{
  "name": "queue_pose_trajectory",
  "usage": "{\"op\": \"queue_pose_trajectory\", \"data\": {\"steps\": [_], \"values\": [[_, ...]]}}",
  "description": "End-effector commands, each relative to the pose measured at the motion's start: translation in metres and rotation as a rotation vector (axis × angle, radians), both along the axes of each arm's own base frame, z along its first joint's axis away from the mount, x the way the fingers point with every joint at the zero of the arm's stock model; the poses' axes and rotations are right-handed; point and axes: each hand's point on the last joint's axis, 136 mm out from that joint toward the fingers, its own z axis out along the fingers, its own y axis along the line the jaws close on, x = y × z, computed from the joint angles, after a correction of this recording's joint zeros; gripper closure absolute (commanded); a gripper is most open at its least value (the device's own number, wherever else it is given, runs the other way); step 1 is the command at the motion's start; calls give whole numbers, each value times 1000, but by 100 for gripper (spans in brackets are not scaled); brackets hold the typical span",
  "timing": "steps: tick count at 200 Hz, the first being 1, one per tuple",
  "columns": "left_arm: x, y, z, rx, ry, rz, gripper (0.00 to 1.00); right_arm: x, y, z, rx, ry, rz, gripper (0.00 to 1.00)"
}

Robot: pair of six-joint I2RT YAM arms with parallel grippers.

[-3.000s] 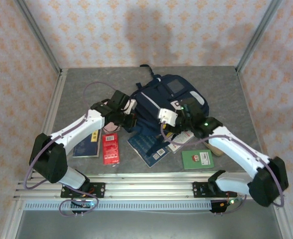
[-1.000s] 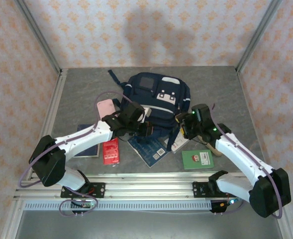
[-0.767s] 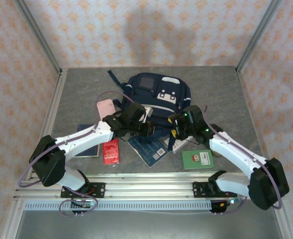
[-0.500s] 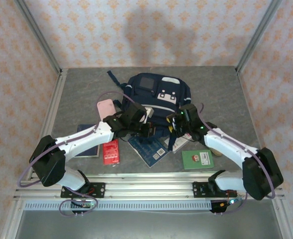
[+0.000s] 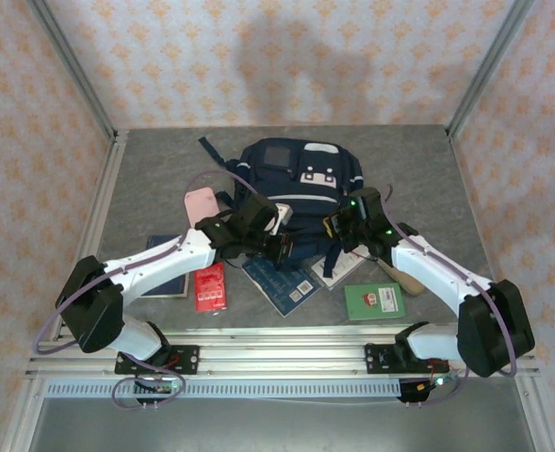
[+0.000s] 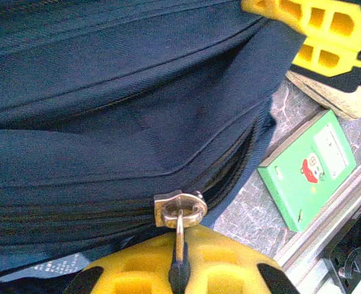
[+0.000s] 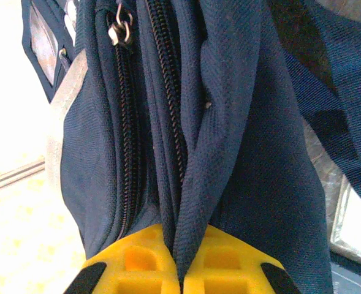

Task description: Pack the student bag

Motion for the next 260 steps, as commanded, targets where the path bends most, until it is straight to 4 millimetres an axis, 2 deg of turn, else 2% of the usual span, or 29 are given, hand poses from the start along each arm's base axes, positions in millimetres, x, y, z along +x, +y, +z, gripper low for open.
{"op": "queue_pose_trajectory", "data": {"steps": [1,84,124,138,143,151,156,166,179,209,223,243,260], "values": [[8,27,9,37,-24,47,100,3,-39,-5,-132,-10,-61,100],[15,74,-4,83,26,132,100,1,-81,0,-234,-15,-40,100],[16,89,-13,137,35,158,100,0,-81,-1,-242,-21,-12,100],[16,86,-15,118,44,158,100,5,-73,9,-239,-84,48,100],[16,81,-14,97,48,150,100,7,-68,15,-237,-120,82,96],[16,76,-12,67,55,142,100,8,-59,22,-241,-169,149,86],[16,72,-10,52,56,137,100,6,-54,40,-248,-239,196,74],[18,66,-2,25,44,125,100,2,-46,55,-285,-314,281,57],[20,60,7,-4,26,115,100,-7,-38,69,-379,-385,392,46],[20,43,28,-44,-3,69,100,-22,-35,83,-726,-412,612,44],[20,39,34,-47,-15,59,100,-22,-26,95,-794,-478,687,47],[20,37,38,-57,-25,54,100,-31,13,118,-823,-793,898,50],[20,35,39,-68,-27,52,100,-47,39,126,-899,-1079,1079,42]]}}
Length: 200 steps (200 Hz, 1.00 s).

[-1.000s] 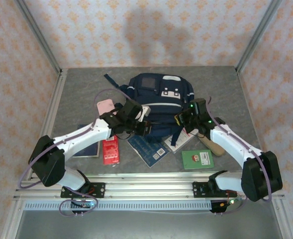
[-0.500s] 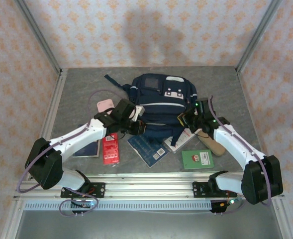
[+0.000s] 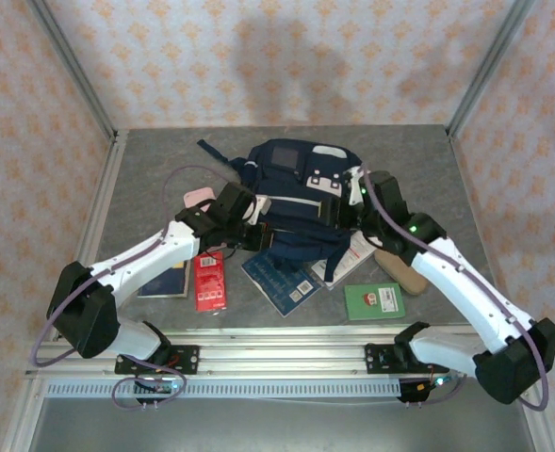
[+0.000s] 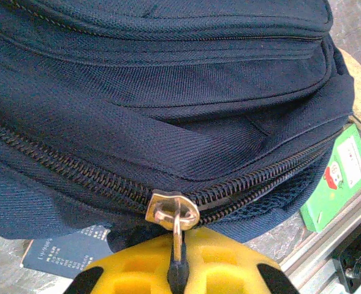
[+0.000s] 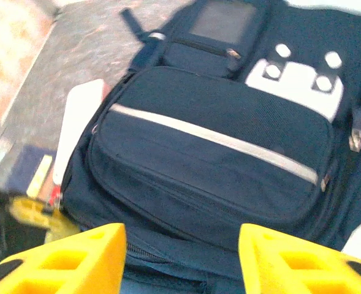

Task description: Pack the student bag

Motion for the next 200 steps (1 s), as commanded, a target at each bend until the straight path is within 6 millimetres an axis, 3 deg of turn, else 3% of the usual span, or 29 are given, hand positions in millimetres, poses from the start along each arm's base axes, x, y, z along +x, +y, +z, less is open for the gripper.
{"op": "queue_pose_trajectory", "data": {"steps": [1,30,43,92,160,179,200], "values": [[7,-10,36,-69,-88,-16,100,-19,26,12,-192,-342,368,42],[5,-17,42,-96,-96,-32,100,-46,54,-12,-276,-395,747,35],[3,-20,45,-107,-103,-41,100,-48,61,-22,-309,-404,828,33],[-1,-27,49,-130,-105,-68,100,-36,68,-44,-387,-537,895,27],[-6,-31,52,-139,-112,-87,100,-17,94,-64,-353,-469,932,29],[-6,-32,53,-136,-116,-92,100,-11,98,-74,-388,-455,938,41],[-5,-28,49,-104,-116,-84,100,-13,94,-80,-421,-434,956,80]]}}
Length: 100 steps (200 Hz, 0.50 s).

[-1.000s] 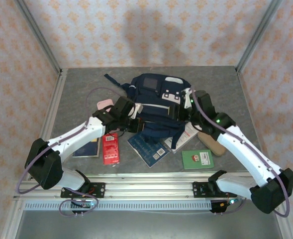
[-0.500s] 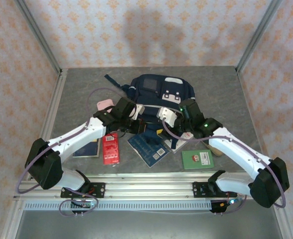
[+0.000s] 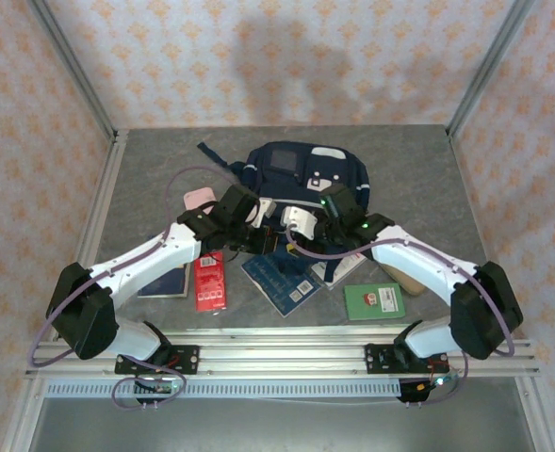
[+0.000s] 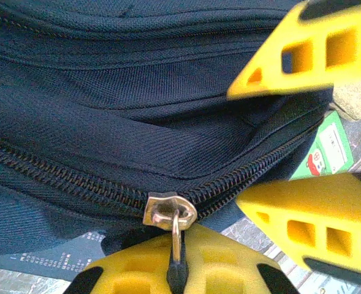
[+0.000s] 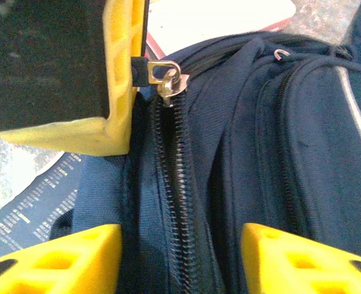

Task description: Pack the student bag

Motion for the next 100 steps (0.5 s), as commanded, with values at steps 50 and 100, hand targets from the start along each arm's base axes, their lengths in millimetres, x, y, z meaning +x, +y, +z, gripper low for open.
{"op": "queue_pose_trajectory", "data": {"steps": [50,100], "values": [[18,11,31,-5,-84,33,100,7,-24,1,-133,-126,-5,100],[30,42,25,19,-66,118,100,13,-46,14,-131,-179,-44,100]]}}
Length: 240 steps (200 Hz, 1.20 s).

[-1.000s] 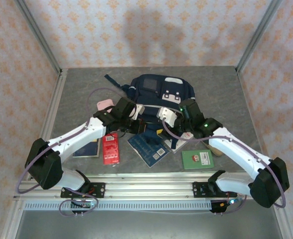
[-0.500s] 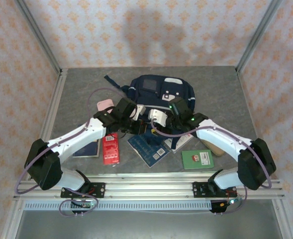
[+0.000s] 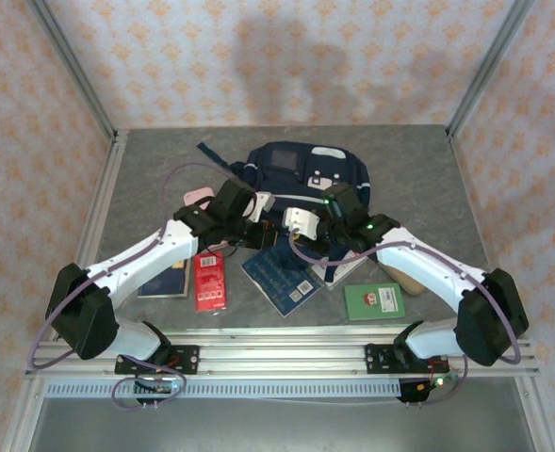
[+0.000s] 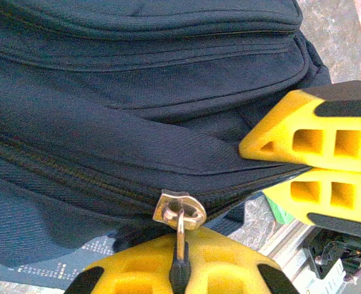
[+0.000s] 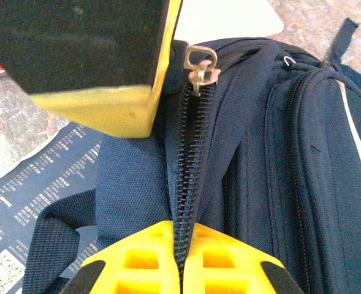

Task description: Pack the student bag

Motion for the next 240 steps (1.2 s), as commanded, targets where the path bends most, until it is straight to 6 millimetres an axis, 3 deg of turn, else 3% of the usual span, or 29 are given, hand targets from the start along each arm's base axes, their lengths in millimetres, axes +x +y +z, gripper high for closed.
{"op": "queue_pose_trajectory", "data": {"steps": [1,57,106,158,179,240], "values": [[18,37,10,57,-48,111,100,9,-34,-3,-92,-60,-74,100],[26,53,-2,81,-24,130,100,4,-50,-9,-169,-114,-47,100],[46,80,-30,139,45,223,100,0,-62,-14,-211,-135,-23,100],[82,98,-47,217,77,318,100,-6,-65,-23,-226,-142,9,100],[99,107,-57,227,95,367,100,-8,-64,-13,-197,-180,13,100],[149,106,-67,255,81,375,98,-13,-61,-10,-174,-213,49,100]]}}
